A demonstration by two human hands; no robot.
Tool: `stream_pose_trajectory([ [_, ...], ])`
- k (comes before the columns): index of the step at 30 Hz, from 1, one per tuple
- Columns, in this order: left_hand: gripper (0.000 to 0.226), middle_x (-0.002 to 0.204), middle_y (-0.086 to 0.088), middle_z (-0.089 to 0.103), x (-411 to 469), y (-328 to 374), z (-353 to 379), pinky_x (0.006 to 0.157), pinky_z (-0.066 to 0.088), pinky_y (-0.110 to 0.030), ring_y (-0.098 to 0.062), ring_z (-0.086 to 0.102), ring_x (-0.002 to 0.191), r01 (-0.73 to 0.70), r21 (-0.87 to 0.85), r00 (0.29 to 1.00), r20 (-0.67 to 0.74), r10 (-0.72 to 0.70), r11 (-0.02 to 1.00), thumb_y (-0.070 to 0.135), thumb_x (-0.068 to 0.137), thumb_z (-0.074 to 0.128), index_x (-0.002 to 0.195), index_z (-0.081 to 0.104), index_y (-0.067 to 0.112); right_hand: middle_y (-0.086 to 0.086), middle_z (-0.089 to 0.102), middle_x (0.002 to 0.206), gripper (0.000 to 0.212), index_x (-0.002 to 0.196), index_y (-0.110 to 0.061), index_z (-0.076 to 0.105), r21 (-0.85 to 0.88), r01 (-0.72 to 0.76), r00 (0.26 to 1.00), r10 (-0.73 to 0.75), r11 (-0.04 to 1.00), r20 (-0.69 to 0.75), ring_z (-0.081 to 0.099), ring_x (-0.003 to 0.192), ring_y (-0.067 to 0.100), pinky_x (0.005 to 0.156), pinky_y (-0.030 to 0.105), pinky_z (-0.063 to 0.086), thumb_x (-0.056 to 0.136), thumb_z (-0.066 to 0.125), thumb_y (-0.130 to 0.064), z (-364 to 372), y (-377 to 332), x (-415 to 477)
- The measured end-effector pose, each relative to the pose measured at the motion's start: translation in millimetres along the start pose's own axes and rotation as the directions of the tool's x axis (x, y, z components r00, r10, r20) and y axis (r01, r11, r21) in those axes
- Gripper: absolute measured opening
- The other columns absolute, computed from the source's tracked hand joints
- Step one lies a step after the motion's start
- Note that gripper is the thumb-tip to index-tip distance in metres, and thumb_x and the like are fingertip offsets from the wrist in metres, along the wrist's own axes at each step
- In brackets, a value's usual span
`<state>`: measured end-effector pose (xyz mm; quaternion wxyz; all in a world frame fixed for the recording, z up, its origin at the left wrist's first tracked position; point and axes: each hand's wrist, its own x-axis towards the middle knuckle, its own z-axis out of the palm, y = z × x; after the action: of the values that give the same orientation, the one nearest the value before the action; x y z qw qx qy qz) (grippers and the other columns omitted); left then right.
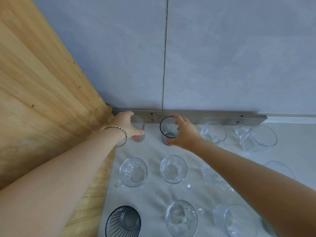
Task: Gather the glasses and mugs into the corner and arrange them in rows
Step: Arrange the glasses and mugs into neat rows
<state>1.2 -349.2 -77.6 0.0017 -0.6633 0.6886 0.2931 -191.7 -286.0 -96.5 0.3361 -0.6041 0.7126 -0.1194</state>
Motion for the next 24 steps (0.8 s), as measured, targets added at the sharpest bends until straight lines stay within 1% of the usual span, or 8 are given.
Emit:
stream_pose_trajectory([
  [7, 0.088, 0.139, -0.006, 0.049, -2, 3, 1, 0.101, 0.039, -0.026, -0.021, 0.052, 0.124, -0.037, -0.025, 0.997, 0.060, 0.039, 0.999, 0.027, 0.068, 0.082, 0.143, 0.037, 0.017, 0.007, 0.040, 0.139, 0.091, 0.147, -0.025, 0.022, -0.046, -0.016, 1.000, 0.015, 0.999, -0.008, 0.058, 0.104, 0.022, 0.071, 0.028, 0.050, 0.073, 0.074, -0.024, 1, -2, 5],
  [12, 0.090, 0.143, -0.009, 0.045, -1, 2, 4, 0.105, 0.038, -0.029, -0.020, 0.049, 0.129, -0.028, -0.055, 0.997, 0.075, 0.032, 0.998, 0.023, 0.069, 0.080, 0.145, 0.032, 0.014, 0.004, 0.036, 0.141, 0.097, 0.149, -0.027, 0.016, -0.120, -0.016, 1.000, 0.017, 0.993, 0.007, 0.059, 0.106, 0.023, 0.074, 0.033, 0.056, 0.072, 0.075, -0.027, 1, -1, 4],
  [15, 0.091, 0.148, -0.008, 0.037, -2, 3, 5, 0.108, 0.036, -0.031, -0.022, 0.042, 0.134, -0.025, -0.025, 0.996, 0.086, 0.027, 0.999, 0.026, 0.072, 0.078, 0.146, 0.027, 0.017, 0.004, 0.034, 0.141, 0.100, 0.151, -0.030, 0.009, -0.166, -0.028, 1.000, 0.029, 0.986, 0.007, 0.057, 0.109, 0.024, 0.071, 0.032, 0.052, 0.074, 0.073, -0.028, 1, -1, 2],
  [17, 0.092, 0.153, -0.006, 0.027, -5, 7, 5, 0.112, 0.032, -0.034, -0.023, 0.032, 0.140, -0.023, 0.042, 0.994, 0.103, 0.019, 0.999, 0.030, 0.074, 0.075, 0.148, 0.021, 0.021, 0.006, 0.032, 0.142, 0.106, 0.151, -0.029, 0.002, -0.175, -0.032, 0.999, 0.037, 0.984, 0.025, 0.052, 0.117, 0.026, 0.080, 0.033, 0.051, 0.074, 0.074, -0.031, 1, 0, -2],
  [19, 0.092, 0.156, -0.005, 0.017, -10, 17, 6, 0.116, 0.025, -0.039, -0.023, 0.018, 0.145, -0.059, 0.189, 0.998, 0.041, 0.052, 0.980, 0.037, 0.075, 0.069, 0.149, 0.015, 0.024, 0.008, 0.028, 0.144, 0.108, 0.151, -0.025, 0.001, -0.153, 0.005, 1.000, -0.002, 0.988, 0.019, 0.041, 0.128, 0.026, 0.096, 0.038, 0.048, 0.074, 0.075, -0.036, -7, 3, -11],
  [21, 0.087, 0.158, -0.007, 0.009, -18, 39, 10, 0.119, 0.015, -0.041, -0.024, 0.007, 0.148, -0.144, 0.263, 0.980, -0.094, 0.174, 0.954, 0.038, 0.080, 0.063, 0.149, 0.012, 0.022, 0.007, 0.029, 0.146, 0.092, 0.151, -0.020, 0.014, -0.117, 0.072, 0.995, -0.080, 0.991, -0.066, 0.033, 0.135, 0.024, 0.107, 0.038, 0.040, 0.079, 0.070, -0.033, -30, 13, -25],
  [23, 0.080, 0.158, -0.010, 0.011, -29, 69, 21, 0.119, 0.012, -0.042, -0.026, 0.008, 0.148, -0.303, 0.232, 0.913, -0.209, 0.352, 0.924, 0.033, 0.083, 0.060, 0.148, 0.018, 0.014, 0.006, 0.034, 0.145, 0.069, 0.145, -0.015, 0.031, -0.159, 0.109, 0.971, -0.139, 0.981, -0.192, 0.033, 0.136, 0.023, 0.112, 0.035, 0.034, 0.085, 0.063, -0.027, -59, 33, -39],
  [24, 0.077, 0.157, -0.011, 0.015, -34, 86, 29, 0.120, 0.012, -0.043, -0.028, 0.011, 0.147, -0.388, 0.222, 0.870, -0.231, 0.435, 0.894, 0.032, 0.082, 0.060, 0.147, 0.023, 0.011, 0.006, 0.037, 0.144, 0.062, 0.142, -0.014, 0.037, -0.188, 0.082, 0.962, -0.127, 0.979, -0.244, 0.034, 0.135, 0.023, 0.113, 0.035, 0.032, 0.086, 0.061, -0.024, -73, 48, -44],
])
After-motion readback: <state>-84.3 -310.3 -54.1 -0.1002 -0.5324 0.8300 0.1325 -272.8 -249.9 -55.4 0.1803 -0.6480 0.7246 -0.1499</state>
